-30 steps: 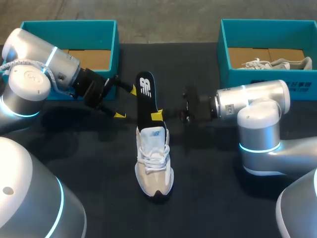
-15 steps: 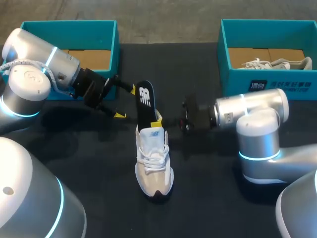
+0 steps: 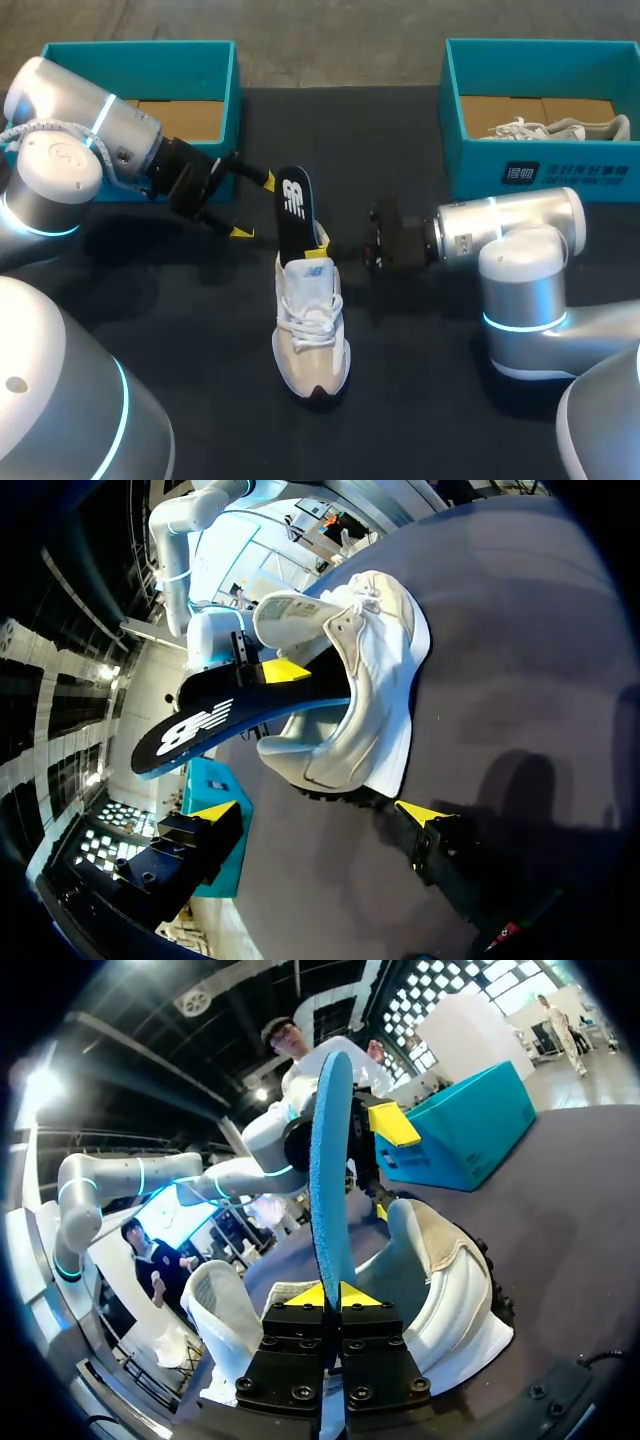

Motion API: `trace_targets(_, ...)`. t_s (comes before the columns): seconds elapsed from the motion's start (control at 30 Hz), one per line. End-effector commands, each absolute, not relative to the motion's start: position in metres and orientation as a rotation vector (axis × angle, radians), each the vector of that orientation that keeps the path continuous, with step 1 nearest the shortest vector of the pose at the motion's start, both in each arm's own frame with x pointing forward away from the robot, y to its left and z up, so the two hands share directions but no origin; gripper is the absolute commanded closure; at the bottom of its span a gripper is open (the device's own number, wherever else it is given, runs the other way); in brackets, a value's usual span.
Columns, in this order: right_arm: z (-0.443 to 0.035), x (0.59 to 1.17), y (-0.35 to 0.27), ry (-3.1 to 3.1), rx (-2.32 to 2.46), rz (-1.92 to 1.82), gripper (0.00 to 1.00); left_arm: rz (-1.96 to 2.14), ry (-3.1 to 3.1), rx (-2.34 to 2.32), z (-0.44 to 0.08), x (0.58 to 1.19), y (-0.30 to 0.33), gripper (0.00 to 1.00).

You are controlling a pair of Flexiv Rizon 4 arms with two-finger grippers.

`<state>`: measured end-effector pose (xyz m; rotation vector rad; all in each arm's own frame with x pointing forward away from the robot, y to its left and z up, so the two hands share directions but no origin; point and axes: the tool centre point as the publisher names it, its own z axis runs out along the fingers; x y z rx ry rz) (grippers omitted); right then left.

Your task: Take the shoe out of the shoebox, open the shoe tongue, remove and reinsert the insole, then place the shoe into the shoebox

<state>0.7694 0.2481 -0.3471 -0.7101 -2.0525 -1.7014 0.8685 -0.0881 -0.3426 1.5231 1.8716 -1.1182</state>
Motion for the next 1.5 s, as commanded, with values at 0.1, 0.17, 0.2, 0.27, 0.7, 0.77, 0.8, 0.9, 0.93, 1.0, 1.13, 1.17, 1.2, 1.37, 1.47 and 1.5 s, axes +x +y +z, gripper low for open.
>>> trace_targets(0.1,-0.343,0.772,0.252,-2.064,-0.706,-1.704,0.85,-1.116,1.871,1.522,-0.343,0.868,-0.088,0.00)
trace_targets(0.17,-0.340,0.774,0.253,-2.067,-0.702,-1.706,0.77,-1.116,1.871,1.522,-0.343,0.868,-0.088,0.00)
trace_targets(0.2,-0.339,0.775,0.253,-2.071,-0.699,-1.706,0.75,-1.116,1.871,1.522,-0.343,0.868,-0.088,0.00)
trace_targets(0.27,-0.338,0.775,0.254,-2.074,-0.696,-1.708,0.74,-1.116,1.871,1.522,-0.343,0.868,-0.088,0.00)
trace_targets(0.7,-0.322,0.789,0.258,-2.113,-0.654,-1.705,0.72,-1.116,1.871,1.522,-0.343,0.868,-0.088,0.00)
trace_targets(0.77,-0.319,0.791,0.258,-2.119,-0.648,-1.708,0.72,-1.116,1.871,1.522,-0.343,0.868,-0.088,0.00)
trace_targets(0.8,-0.315,0.793,0.258,-2.126,-0.644,-1.709,0.71,-1.116,1.871,1.522,-0.343,0.868,-0.088,0.00)
trace_targets(0.9,-0.310,0.796,0.258,-2.137,-0.637,-1.711,0.73,-1.116,1.871,1.522,-0.343,0.868,-0.088,0.00)
trace_targets(0.93,-0.309,0.797,0.258,-2.142,-0.635,-1.710,0.73,-1.116,1.871,1.522,-0.343,0.868,-0.088,0.00)
trace_targets(1.0,-0.306,0.799,0.258,-2.149,-0.630,-1.713,0.73,-1.116,1.871,1.522,-0.343,0.868,-0.088,0.00)
trace_targets(1.13,-0.303,0.801,0.258,-2.162,-0.632,-1.714,0.87,-1.116,1.871,1.522,-0.343,0.868,-0.088,0.00)
trace_targets(1.17,-0.303,0.802,0.258,-2.162,-0.632,-1.714,0.94,-1.116,1.871,1.522,-0.343,0.868,-0.088,0.00)
trace_targets(1.2,-0.303,0.803,0.258,-2.162,-0.633,-1.713,1.00,-1.116,1.871,1.522,-0.343,0.868,-0.088,0.00)
trace_targets(1.37,-0.307,0.805,0.259,-2.157,-0.643,-1.697,1.00,-1.116,1.871,1.522,-0.343,0.868,-0.088,0.00)
trace_targets(1.47,-0.312,0.806,0.258,-2.143,-0.661,-1.683,1.00,-1.116,1.871,1.522,-0.343,0.868,-0.088,0.00)
trace_targets(1.5,-0.314,0.806,0.258,-2.138,-0.671,-1.676,1.00,-1.116,1.871,1.522,-0.343,0.868,-0.088,0.00)
